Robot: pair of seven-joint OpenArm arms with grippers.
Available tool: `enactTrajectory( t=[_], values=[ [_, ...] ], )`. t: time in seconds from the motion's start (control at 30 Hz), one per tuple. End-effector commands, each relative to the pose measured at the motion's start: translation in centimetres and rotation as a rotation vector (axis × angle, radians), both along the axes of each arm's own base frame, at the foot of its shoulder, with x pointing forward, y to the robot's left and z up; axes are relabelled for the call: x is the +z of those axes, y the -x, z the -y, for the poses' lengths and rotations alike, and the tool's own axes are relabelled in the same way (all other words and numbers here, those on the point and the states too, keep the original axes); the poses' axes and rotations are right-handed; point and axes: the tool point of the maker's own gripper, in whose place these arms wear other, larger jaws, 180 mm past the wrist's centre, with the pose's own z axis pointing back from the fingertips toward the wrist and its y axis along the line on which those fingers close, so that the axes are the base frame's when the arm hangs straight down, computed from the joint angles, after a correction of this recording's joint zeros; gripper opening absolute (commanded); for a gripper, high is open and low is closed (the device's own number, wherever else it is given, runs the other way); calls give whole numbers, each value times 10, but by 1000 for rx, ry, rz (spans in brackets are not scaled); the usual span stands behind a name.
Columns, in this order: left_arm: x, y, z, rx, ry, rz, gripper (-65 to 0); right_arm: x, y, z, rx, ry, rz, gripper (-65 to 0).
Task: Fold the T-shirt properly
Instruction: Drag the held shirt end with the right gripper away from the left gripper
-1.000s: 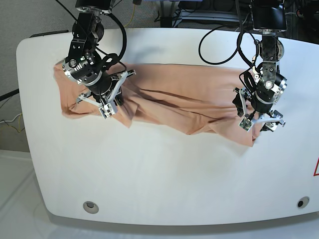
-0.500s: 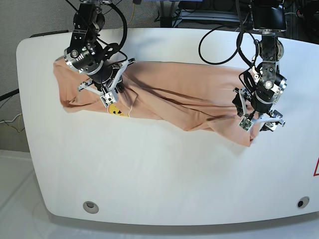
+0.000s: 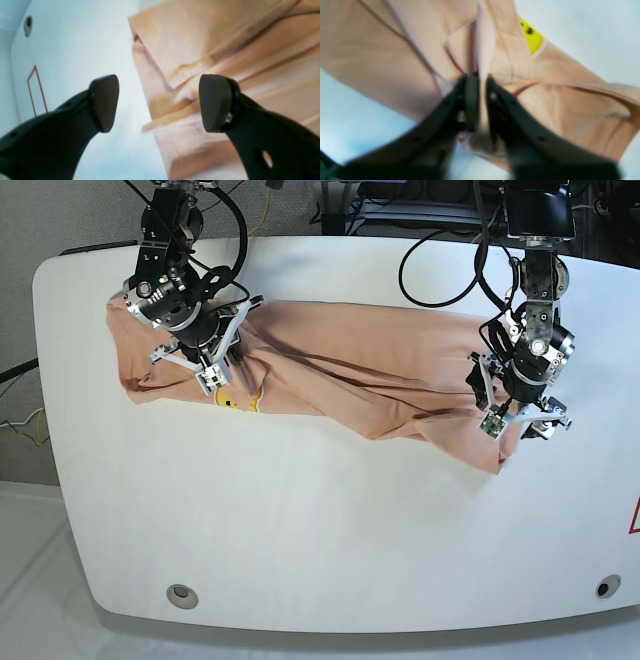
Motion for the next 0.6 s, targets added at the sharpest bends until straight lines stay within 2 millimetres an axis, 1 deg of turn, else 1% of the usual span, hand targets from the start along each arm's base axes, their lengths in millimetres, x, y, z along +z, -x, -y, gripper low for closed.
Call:
enactTrajectory(
  t=[0.0, 0.03, 0.17, 0.2, 0.23, 0.27, 0.47, 0.57],
  values=[
    [15, -9, -1, -4, 0, 51, -196, 8, -5, 0, -2, -7, 33, -422],
    [15, -9, -1, -4, 0, 51, -196, 8, -5, 0, -2, -7, 33, -379],
    [15, -9, -1, -2, 0, 51, -195, 9, -5, 0, -2, -7, 35, -156],
    [15, -9, -1, -2, 0, 51, -195, 9, -5, 0, -2, -7, 35, -111],
    [15, -9, -1, -2, 0, 51, -195, 9, -5, 0, -1, -9, 37, -47],
    [15, -9, -1, -2, 0, 51, -195, 9, -5, -1, 0, -11, 37, -4],
    [15, -9, -1, -3, -2, 53, -195, 15, -9, -1, 4, -10, 56, 0],
    [15, -9, -1, -3, -2, 53, -195, 20, -15, 0, 4, -7, 76, 0]
  ],
)
